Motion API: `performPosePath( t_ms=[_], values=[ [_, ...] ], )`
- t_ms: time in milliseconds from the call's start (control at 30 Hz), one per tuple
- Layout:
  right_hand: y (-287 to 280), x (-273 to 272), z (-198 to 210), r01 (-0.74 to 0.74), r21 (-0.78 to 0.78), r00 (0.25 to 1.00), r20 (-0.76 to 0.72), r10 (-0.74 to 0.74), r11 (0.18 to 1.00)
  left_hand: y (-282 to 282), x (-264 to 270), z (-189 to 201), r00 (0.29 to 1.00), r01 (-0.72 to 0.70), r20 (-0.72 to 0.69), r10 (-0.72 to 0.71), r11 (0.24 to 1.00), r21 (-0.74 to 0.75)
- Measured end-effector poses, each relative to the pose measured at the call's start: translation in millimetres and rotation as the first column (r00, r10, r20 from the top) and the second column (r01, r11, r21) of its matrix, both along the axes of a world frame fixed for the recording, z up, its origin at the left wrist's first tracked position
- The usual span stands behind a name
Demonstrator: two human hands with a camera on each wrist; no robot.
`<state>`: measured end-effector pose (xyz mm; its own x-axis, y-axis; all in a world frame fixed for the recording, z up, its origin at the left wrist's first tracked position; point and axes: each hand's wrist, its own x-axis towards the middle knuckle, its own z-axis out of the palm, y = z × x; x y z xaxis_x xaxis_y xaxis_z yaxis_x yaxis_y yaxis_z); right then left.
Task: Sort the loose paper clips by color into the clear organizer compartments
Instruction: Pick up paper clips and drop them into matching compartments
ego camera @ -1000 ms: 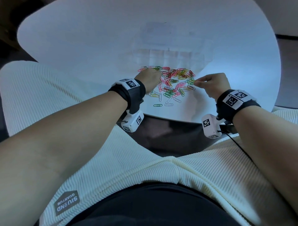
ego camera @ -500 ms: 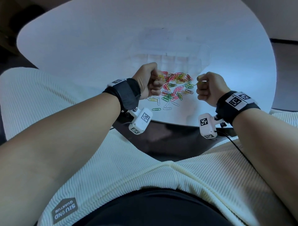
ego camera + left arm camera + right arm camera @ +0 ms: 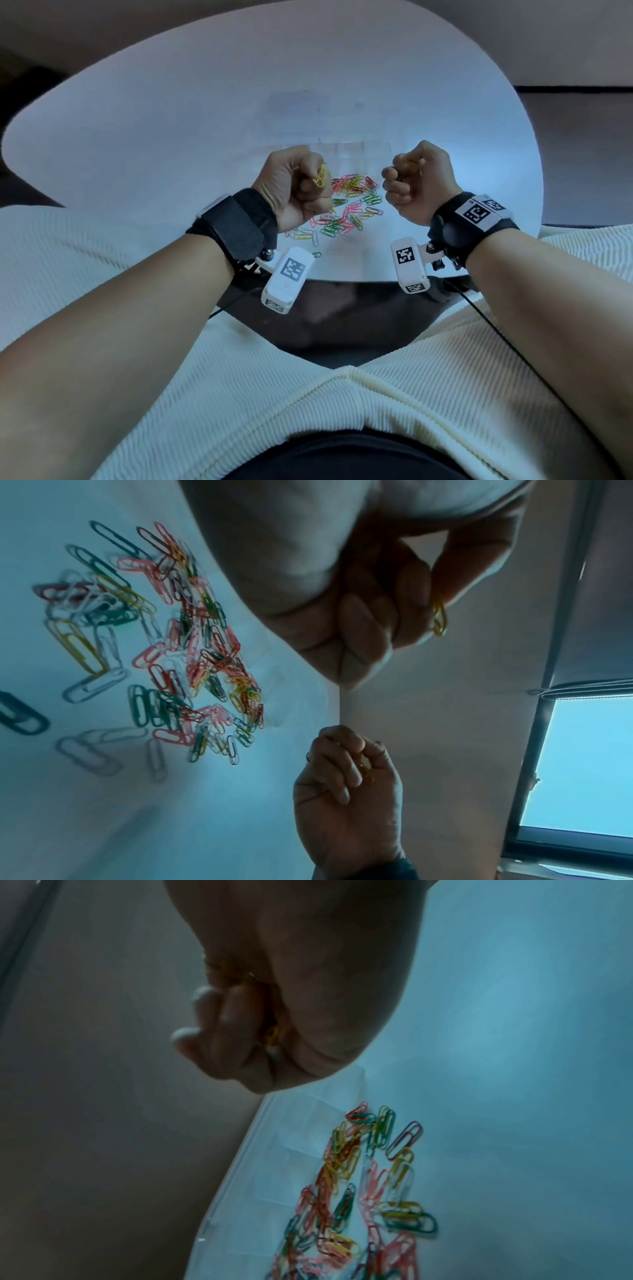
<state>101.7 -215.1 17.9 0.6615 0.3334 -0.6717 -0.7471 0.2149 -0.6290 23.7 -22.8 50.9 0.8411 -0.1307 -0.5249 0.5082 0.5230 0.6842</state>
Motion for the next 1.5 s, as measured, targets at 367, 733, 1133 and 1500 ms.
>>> performPosePath(
  t_ms=[367, 733, 1133, 1500],
  values=[
    [8, 35, 36, 0.062, -0.145, 0.996, 0.069, -0.053, 0.987, 8, 32, 25, 0.995, -0.069, 0.066, 0.071, 0.997, -0.038],
    [2, 52, 23, 0.150, -0.100, 0.989, -0.003, -0.151, 0.984, -31, 68, 6, 0.996, -0.046, -0.084, 0.041, 0.997, -0.059],
    [2, 75, 21, 0.066, -0.198, 0.994, -0.070, -0.081, 0.978, -68, 115, -11, 0.937, -0.165, -0.277, 0.213, 0.969, 0.186],
    [1, 74, 31, 0.167, -0.177, 0.985, -0.002, -0.170, 0.970, -82, 120, -22, 0.977, -0.042, -0.189, 0.097, 0.961, 0.273]
  ],
)
